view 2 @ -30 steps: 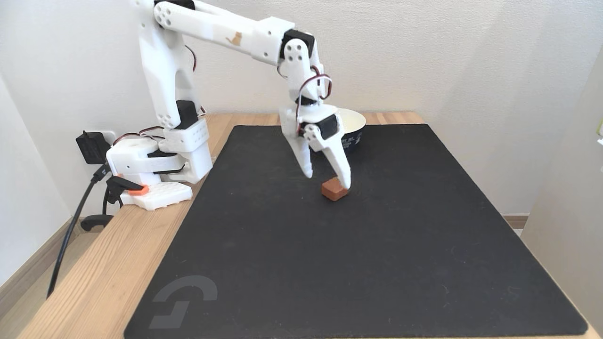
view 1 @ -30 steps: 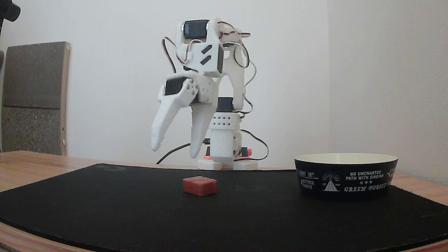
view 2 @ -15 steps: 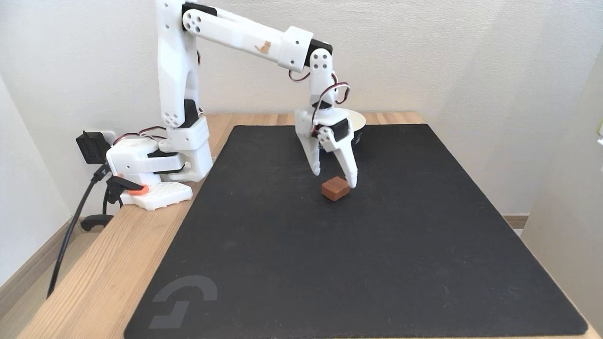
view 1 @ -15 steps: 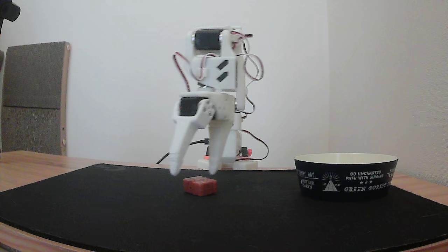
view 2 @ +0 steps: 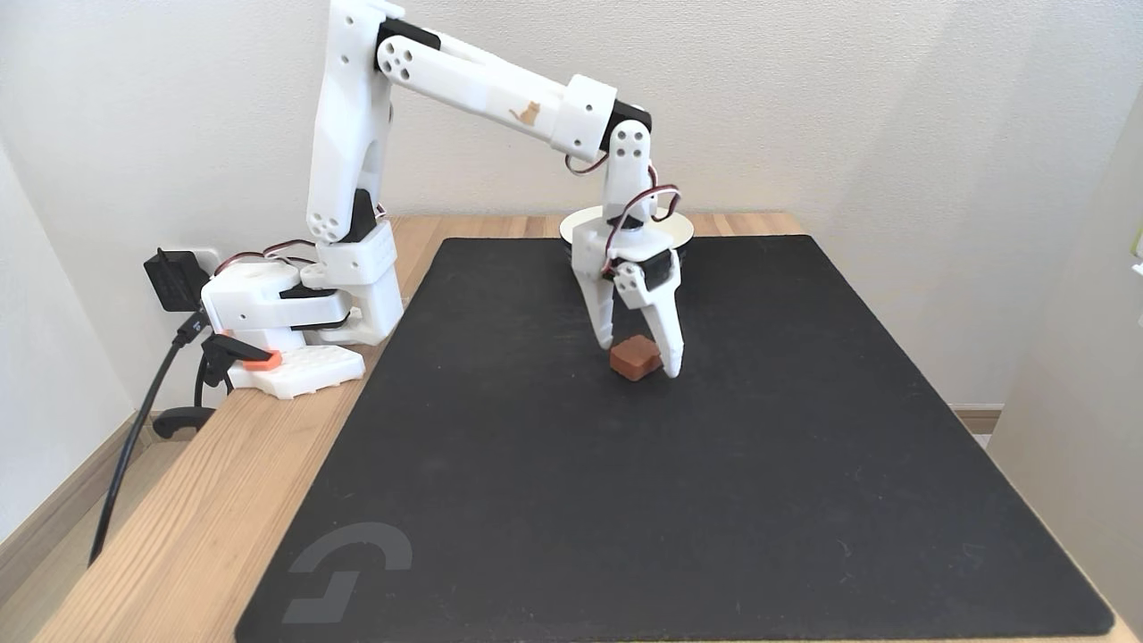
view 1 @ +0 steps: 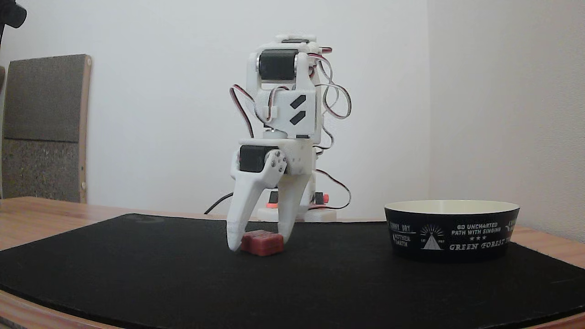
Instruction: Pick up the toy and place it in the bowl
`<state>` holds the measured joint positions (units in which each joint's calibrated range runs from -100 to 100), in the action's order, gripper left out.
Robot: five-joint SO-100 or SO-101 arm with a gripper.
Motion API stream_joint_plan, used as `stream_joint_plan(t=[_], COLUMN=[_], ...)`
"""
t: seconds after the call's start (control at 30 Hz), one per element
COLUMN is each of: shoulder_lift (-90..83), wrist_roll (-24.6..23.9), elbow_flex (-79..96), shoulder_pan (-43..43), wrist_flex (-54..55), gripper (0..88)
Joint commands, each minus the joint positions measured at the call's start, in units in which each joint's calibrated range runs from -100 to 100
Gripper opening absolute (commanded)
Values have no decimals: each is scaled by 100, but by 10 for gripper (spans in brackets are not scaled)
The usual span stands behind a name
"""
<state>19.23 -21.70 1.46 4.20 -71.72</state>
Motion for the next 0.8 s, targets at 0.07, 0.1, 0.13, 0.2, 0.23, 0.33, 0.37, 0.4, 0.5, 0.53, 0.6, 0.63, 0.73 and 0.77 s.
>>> stream_joint_plan(t=[0.07,0.1,0.13,0.2,0.23,0.33,0.37,0.4,0.5,0.53,0.6,0.63,0.73,0.77], shoulder_lift=[-18,-10,-10,7,82,232,307,332,348,348,348,357,348,323], wrist_roll=[-17,-17,-17,-17,-17,-17,-12,-7,25,40,40,40,40,40], elbow_flex=[-178,-169,-160,-142,-142,-142,-151,-160,-214,-223,-160,-151,-142,-142], shoulder_pan=[36,36,44,44,61,69,128,144,153,153,153,153,153,153], wrist_flex=[42,42,42,34,34,34,34,42,42,161,322,372,398,398], gripper=[323,323,323,323,323,322,306,283,172,111,61,43,22,22])
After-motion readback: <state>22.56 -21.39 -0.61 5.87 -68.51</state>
